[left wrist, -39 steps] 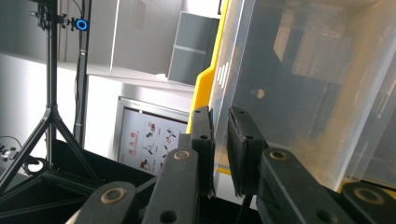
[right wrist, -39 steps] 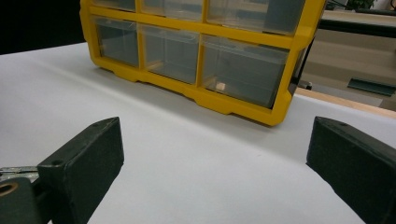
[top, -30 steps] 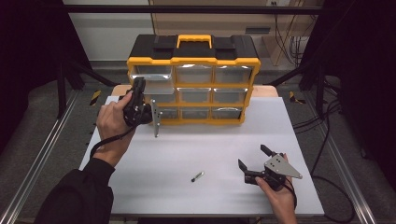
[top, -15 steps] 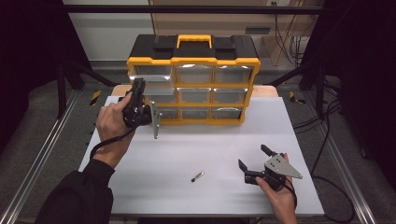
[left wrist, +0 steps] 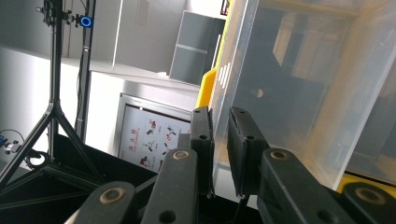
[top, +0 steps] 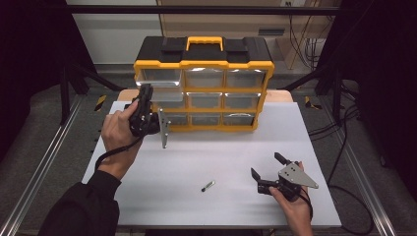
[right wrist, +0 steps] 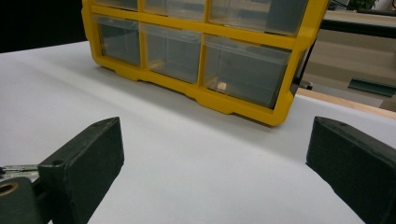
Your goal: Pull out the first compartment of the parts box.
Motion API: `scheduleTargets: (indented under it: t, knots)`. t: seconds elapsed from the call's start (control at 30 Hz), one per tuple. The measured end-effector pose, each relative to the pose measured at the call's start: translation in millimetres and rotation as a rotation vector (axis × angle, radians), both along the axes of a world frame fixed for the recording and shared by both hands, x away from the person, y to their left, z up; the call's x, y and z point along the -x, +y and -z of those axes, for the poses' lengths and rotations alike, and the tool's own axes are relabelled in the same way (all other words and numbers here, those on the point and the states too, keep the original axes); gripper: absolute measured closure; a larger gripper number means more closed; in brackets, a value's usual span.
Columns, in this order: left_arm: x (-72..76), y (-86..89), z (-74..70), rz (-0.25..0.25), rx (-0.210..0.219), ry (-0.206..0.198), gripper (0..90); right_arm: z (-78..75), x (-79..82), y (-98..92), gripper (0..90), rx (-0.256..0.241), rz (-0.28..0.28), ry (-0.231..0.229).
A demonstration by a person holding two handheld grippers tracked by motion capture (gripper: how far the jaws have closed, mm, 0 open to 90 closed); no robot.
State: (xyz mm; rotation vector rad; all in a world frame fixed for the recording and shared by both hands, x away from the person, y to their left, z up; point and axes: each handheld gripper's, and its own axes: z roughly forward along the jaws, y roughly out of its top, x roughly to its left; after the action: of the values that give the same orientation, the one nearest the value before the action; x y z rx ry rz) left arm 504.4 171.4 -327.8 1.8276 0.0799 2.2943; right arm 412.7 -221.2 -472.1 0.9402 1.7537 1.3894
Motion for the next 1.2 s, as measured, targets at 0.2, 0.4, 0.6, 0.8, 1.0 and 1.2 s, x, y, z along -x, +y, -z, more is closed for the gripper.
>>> scheduleTargets:
  t: [0.2,0.4,0.6,0.8,1.0,1.2]
  knots:
    - [2.8,0.2,-0.1,-0.001,0.000,0.000,79.9,0.1,-0.1,0.0,4.3,-0.002,-0.001,-0.001]
    - [6.9,-0.7,0.0,-0.001,0.003,-0.002,79.7,-0.3,0.4,-0.3,4.3,-0.003,-0.002,0.001]
    - [11.7,0.4,0.7,0.001,-0.004,-0.002,79.8,-0.3,0.5,0.1,4.3,-0.002,-0.002,0.000]
    - [16.3,-0.3,0.8,0.000,-0.001,0.002,79.7,-0.4,0.7,0.3,4.5,0.000,-0.001,0.001]
    - [19.2,-2.4,3.1,-0.004,-0.001,0.005,79.1,-0.5,0.7,0.7,4.3,0.001,-0.002,-0.001]
    - [25.0,-2.8,3.1,-0.003,0.005,0.006,78.8,-0.9,1.2,2.4,4.2,-0.004,-0.003,-0.003]
